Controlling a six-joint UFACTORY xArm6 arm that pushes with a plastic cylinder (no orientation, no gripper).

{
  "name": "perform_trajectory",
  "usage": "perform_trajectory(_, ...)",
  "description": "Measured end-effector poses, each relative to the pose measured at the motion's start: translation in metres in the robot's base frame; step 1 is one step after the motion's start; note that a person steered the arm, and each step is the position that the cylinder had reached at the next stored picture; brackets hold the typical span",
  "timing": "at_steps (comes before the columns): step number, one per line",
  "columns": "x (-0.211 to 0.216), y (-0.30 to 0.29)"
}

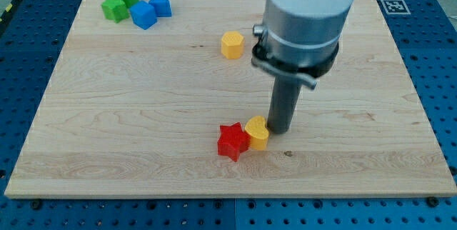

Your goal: Push the red circle down a bit

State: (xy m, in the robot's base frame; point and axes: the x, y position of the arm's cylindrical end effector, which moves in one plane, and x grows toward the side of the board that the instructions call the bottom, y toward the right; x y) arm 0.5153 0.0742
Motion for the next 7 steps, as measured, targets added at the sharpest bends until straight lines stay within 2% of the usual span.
perform_trajectory(2,-0.116,0.03)
perform_trajectory(3,-0.121,0.033)
perform_trajectory(5,-0.176,0.085)
perform_trajectory(6,-0.212,0.078)
perform_trajectory(7,-0.229,0.041)
